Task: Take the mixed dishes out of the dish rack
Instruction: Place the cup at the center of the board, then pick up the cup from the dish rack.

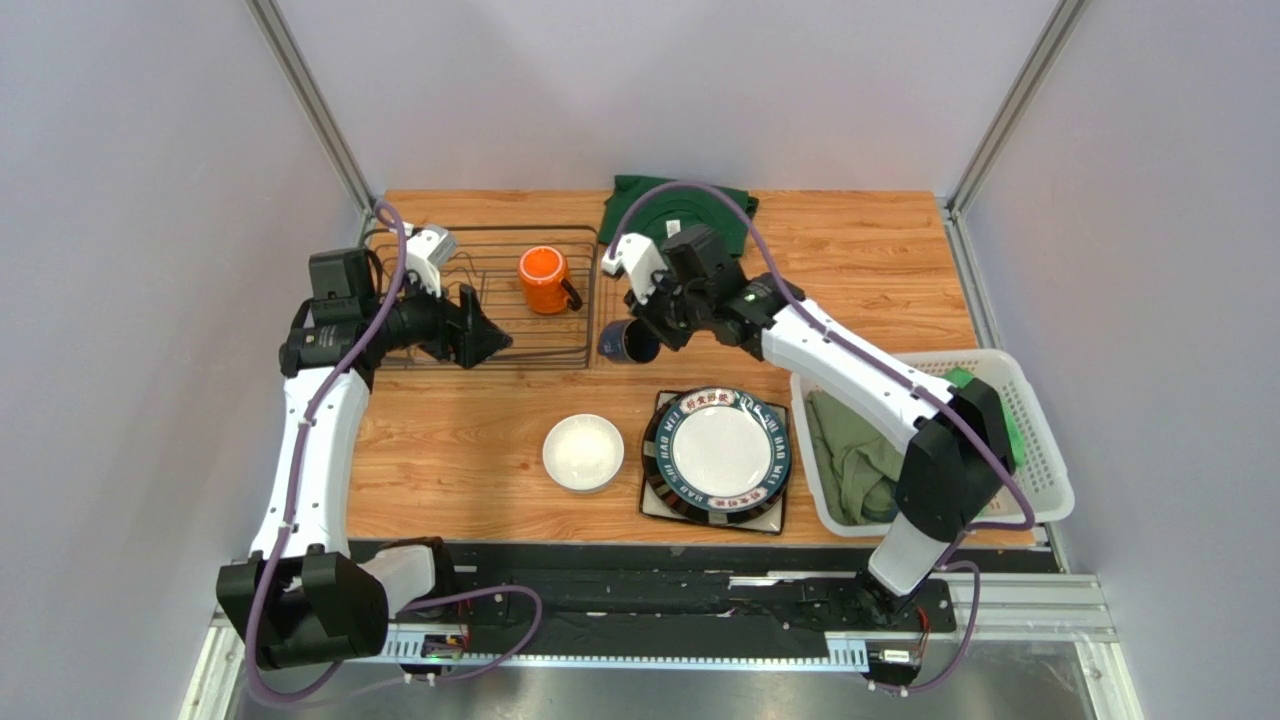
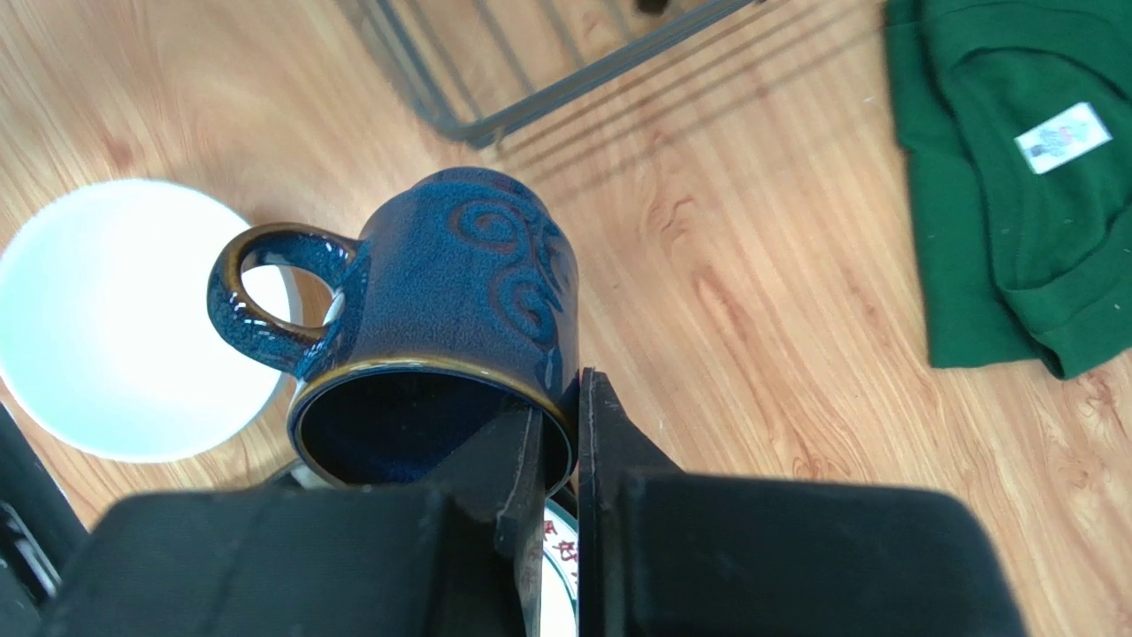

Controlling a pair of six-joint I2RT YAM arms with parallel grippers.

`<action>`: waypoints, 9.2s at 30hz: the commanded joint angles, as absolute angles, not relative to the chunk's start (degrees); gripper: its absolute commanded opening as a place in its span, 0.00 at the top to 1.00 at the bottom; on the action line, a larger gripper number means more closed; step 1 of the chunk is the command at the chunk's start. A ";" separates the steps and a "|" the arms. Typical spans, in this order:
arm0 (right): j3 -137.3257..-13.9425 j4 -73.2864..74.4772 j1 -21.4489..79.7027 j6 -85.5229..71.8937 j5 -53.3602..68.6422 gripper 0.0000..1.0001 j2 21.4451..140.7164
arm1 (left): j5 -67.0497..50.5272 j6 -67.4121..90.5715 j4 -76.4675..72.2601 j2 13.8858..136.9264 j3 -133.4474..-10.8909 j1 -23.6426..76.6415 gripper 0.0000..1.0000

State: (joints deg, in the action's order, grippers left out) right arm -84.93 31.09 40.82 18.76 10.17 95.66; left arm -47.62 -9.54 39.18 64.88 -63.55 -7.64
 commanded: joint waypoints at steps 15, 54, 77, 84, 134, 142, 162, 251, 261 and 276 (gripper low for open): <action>-104.58 54.21 47.64 30.50 3.60 1.00 113.62 | -43.51 -21.00 43.16 65.65 -65.66 -8.17 0.12; -121.11 66.09 48.34 36.04 3.69 0.99 128.85 | -44.12 -25.49 44.56 67.76 -64.16 -8.17 0.15; -121.38 64.51 48.43 34.19 2.90 0.76 128.41 | -44.65 -25.66 43.50 68.47 -61.96 -8.17 0.18; -121.20 64.16 48.43 33.57 2.46 0.68 127.97 | -45.09 -25.75 43.51 68.73 -61.96 -8.17 0.19; -109.15 34.37 47.11 26.46 -11.60 0.25 110.30 | -26.99 -5.01 32.34 95.71 -85.69 -2.90 0.06; -118.20 29.97 45.62 25.23 -6.69 0.29 118.99 | -25.84 -6.76 33.31 95.98 -85.34 -2.90 0.06; -129.64 25.93 44.21 25.31 5.27 0.31 135.08 | -20.04 -11.69 34.28 90.00 -80.07 -4.66 0.06; -137.64 28.91 43.15 22.94 9.31 1.00 137.03 | -22.94 -18.02 36.56 88.07 -80.33 -6.68 0.06; -138.69 30.23 43.15 18.28 12.65 1.00 135.97 | -23.82 -18.37 37.09 87.98 -80.59 -6.77 0.07; -137.81 31.99 39.11 3.88 24.25 1.00 132.54 | -30.84 -26.98 32.08 77.71 -74.45 -6.94 0.07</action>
